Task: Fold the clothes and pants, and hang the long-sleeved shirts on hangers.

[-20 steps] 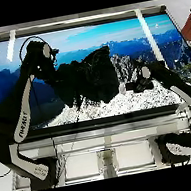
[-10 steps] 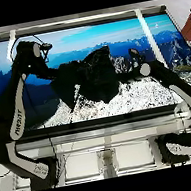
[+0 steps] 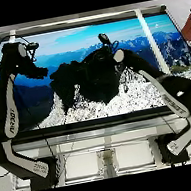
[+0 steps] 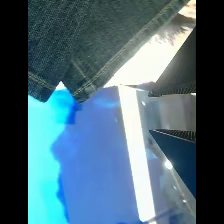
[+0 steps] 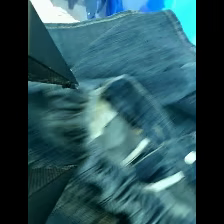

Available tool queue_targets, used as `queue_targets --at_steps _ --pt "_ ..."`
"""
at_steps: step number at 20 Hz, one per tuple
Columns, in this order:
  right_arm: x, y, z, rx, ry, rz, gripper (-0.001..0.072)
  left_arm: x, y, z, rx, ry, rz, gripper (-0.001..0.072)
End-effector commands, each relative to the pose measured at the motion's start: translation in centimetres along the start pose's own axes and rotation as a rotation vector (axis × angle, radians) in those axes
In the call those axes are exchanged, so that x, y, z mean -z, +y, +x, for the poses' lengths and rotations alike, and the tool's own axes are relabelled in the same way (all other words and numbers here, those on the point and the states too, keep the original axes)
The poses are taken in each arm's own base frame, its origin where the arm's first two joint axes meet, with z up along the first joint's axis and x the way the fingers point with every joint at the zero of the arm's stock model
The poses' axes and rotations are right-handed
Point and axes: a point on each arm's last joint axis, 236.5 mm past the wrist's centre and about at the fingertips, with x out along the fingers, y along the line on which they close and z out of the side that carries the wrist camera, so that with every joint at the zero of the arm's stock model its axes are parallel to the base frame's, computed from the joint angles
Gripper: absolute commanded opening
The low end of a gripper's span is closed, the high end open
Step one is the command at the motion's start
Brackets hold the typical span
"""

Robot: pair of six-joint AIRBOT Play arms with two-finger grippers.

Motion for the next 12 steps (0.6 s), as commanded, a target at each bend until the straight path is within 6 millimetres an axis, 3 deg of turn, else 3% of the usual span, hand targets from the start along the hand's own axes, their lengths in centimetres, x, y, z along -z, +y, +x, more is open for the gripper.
queue_targets --at_steps 1,4,6,8,12 --pt "0.2 1.5 3.2 -0.043 0.060 -0.032 0.0558 -1.8 -0.1 0.0 0.027 -0.079 -0.009 0.0223" --pt "2.1 1.3 3.5 -0.017 0.139 -0.024 0.0557 -3.3 -2.0 -0.3 0.109 -0.143 -0.026 0.0226" --pt "4.5 1.3 3.2 -0.004 0.240 -0.025 0.0557 -3.6 -3.5 0.0 0.172 -0.147 -0.037 0.0326" --pt "6.6 0.8 2.8 0.034 0.323 -0.057 0.0557 -3.6 -4.3 0.7 0.204 -0.135 -0.043 0.0358" --pt "7.1 1.6 3.2 0.048 0.323 -0.103 0.0551 -3.9 -5.2 2.3 0.240 -0.120 -0.054 0.0359"
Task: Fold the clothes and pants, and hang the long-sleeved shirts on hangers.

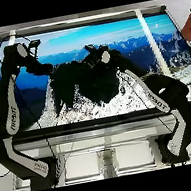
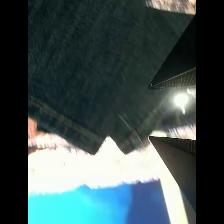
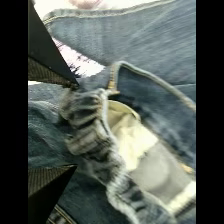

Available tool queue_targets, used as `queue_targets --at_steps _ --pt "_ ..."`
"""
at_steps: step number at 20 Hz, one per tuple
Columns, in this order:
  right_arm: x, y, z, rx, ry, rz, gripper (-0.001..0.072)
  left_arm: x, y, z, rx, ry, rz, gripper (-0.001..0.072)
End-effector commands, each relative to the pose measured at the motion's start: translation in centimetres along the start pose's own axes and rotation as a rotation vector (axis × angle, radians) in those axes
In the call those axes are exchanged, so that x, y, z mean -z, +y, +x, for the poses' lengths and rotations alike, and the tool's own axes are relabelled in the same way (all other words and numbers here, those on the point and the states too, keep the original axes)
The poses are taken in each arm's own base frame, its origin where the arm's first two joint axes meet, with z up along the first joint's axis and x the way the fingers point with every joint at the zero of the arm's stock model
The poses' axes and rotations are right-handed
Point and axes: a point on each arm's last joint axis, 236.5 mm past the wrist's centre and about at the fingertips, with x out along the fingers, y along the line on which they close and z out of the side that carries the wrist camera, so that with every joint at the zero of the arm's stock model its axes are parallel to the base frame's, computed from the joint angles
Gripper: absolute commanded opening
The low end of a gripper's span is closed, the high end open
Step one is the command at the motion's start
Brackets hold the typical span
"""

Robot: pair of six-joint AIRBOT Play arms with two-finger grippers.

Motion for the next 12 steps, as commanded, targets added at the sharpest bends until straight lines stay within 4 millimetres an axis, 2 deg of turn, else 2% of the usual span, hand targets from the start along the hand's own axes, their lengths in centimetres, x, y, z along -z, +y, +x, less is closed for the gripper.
queue_targets --at_steps 1,2,3,4,5,6,7,9,12 --pt "0.5 0.9 0.6 0.021 0.008 -0.029 0.0549 -0.7 -1.3 1.5 0.067 -0.019 -0.024 0.0358" --pt "0.1 1.4 1.0 0.022 -0.015 -0.033 0.0527 -1.3 -1.9 1.9 0.095 -0.040 -0.036 0.0358" --pt "-0.3 1.7 1.6 0.023 -0.039 -0.039 0.0405 -2.0 -2.6 2.1 0.125 -0.066 -0.049 0.0358" --pt "-0.7 1.8 2.2 0.024 -0.062 -0.030 0.0331 -2.7 -3.1 2.3 0.150 -0.092 -0.063 0.0359" --pt "-1.0 1.6 2.8 0.025 -0.080 -0.015 0.0205 -3.5 -3.3 2.4 0.160 -0.123 -0.072 0.0367" --pt "-1.2 1.4 3.1 0.026 -0.092 0.001 0.0066 -4.3 -3.5 2.5 0.164 -0.158 -0.077 0.0443" --pt "-1.5 1.1 3.0 0.028 -0.100 0.010 0.0027 -5.3 -3.3 2.6 0.156 -0.195 -0.089 0.0507" --pt "-2.3 0.4 1.9 0.031 -0.103 0.024 0.0027 -6.9 -2.8 3.0 0.142 -0.260 -0.100 0.0507" --pt "-3.9 0.1 -1.1 0.029 -0.092 -0.006 0.0027 -7.9 -2.2 4.6 0.135 -0.295 -0.149 0.0506"
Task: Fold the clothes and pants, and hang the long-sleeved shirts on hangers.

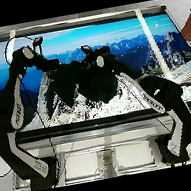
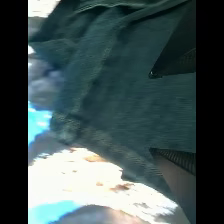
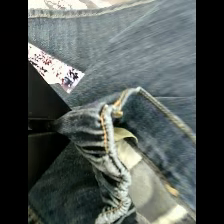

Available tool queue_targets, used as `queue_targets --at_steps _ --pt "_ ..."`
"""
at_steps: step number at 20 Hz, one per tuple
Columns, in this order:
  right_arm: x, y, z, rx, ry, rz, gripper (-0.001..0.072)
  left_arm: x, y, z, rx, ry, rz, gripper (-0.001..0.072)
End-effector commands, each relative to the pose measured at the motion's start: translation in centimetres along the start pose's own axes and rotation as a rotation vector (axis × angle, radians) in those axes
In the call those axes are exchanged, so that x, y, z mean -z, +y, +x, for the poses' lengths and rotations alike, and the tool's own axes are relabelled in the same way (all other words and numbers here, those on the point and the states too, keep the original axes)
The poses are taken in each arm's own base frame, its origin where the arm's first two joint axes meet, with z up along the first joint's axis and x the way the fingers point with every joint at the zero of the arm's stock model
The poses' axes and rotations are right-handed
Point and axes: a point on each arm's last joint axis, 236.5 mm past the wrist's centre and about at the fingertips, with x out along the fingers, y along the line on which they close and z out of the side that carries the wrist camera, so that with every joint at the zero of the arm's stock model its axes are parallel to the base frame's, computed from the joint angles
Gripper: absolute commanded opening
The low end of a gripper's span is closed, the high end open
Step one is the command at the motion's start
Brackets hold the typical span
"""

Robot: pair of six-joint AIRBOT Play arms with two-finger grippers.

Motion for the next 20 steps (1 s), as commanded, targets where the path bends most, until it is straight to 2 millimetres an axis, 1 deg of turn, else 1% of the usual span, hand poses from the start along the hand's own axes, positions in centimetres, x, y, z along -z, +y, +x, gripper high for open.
queue_targets --at_steps 1,3,5,8,9,12,14,15,16,17,18,19,20 --pt "-1.4 -0.4 -2.9 0.000 0.031 -0.032 0.0026 -1.8 0.5 2.0 0.000 -0.084 -0.056 0.0506" --pt "-0.6 -0.2 -4.9 0.002 0.112 -0.074 0.0026 -2.3 0.9 3.2 -0.001 -0.089 -0.058 0.0506" --pt "0.7 -0.4 -6.4 0.025 0.194 -0.100 0.0026 -3.3 1.2 4.2 0.001 -0.100 -0.052 0.0506" --pt "2.4 -0.6 -7.1 0.033 0.272 -0.105 0.0027 -4.5 1.1 5.6 0.022 -0.108 -0.054 0.0502" --pt "2.6 -0.6 -7.2 0.033 0.285 -0.105 0.0027 -4.3 0.9 6.2 0.045 -0.102 -0.073 0.0499" --pt "2.7 -0.7 -7.3 0.034 0.288 -0.105 0.0027 -1.6 0.3 8.0 0.101 -0.009 -0.069 0.0495" --pt "2.7 -0.7 -7.3 0.033 0.289 -0.108 0.0027 -1.4 0.4 8.3 0.101 -0.003 -0.070 0.0491" --pt "2.7 -0.7 -7.3 0.033 0.288 -0.108 0.0027 -1.6 0.5 8.3 0.099 -0.012 -0.070 0.0437" --pt "2.7 -0.7 -7.3 0.033 0.290 -0.108 0.0027 -1.8 0.5 8.3 0.097 -0.018 -0.070 0.0358" --pt "2.7 -0.6 -7.3 0.033 0.289 -0.109 0.0027 -1.9 0.6 8.3 0.097 -0.022 -0.071 0.0239" --pt "2.6 -0.7 -7.4 0.033 0.286 -0.111 0.0027 -1.9 0.5 8.3 0.097 -0.022 -0.071 0.0044" --pt "2.5 -0.8 -7.7 0.034 0.281 -0.108 0.0027 -1.9 0.5 8.2 0.098 -0.023 -0.071 0.0024" --pt "2.1 -1.1 -8.2 0.039 0.271 -0.104 0.0026 -2.0 0.5 8.0 0.098 -0.024 -0.070 0.0024"
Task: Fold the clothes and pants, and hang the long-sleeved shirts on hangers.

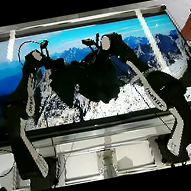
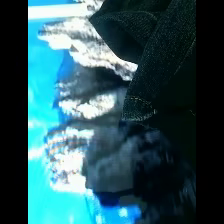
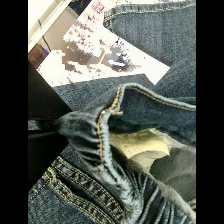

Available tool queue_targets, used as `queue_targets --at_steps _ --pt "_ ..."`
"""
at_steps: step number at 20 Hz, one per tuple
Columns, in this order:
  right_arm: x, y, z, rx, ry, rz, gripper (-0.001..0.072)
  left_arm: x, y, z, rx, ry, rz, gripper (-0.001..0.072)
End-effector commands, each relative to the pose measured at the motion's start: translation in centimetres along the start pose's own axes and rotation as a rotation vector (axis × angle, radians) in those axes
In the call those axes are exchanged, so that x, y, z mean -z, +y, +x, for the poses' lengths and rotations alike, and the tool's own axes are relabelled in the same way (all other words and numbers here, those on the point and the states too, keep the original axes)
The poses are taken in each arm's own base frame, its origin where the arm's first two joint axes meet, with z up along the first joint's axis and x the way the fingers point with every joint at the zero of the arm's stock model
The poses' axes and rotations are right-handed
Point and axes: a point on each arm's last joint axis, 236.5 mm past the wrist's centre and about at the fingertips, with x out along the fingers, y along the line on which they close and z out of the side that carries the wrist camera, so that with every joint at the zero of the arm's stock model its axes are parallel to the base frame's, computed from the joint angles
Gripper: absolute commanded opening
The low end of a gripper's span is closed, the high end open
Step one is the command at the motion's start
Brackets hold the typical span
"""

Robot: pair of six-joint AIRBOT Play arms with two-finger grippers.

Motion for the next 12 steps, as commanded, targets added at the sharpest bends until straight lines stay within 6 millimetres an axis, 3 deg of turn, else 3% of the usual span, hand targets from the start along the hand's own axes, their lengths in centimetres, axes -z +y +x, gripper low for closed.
queue_targets --at_steps 1,3,5,9,12 --pt "-0.2 -0.9 -1.6 0.008 -0.020 0.011 0.0027 -0.4 0.1 -0.8 0.001 -0.009 0.000 0.0023" --pt "-0.7 -2.5 -4.3 0.021 -0.058 0.040 0.0027 -1.8 0.9 -3.2 -0.008 -0.045 -0.008 0.0023" --pt "-1.4 -5.1 -8.4 0.044 -0.135 0.087 0.0026 -4.3 2.7 -7.9 -0.033 -0.122 -0.026 0.0022" --pt "-1.6 -11.5 -19.3 0.123 -0.350 0.202 0.0025 -9.0 7.5 -20.7 -0.118 -0.336 -0.087 0.0021" --pt "-1.9 -16.3 -27.9 0.182 -0.588 0.309 0.0025 -10.6 11.3 -30.1 -0.195 -0.494 -0.155 0.0021"
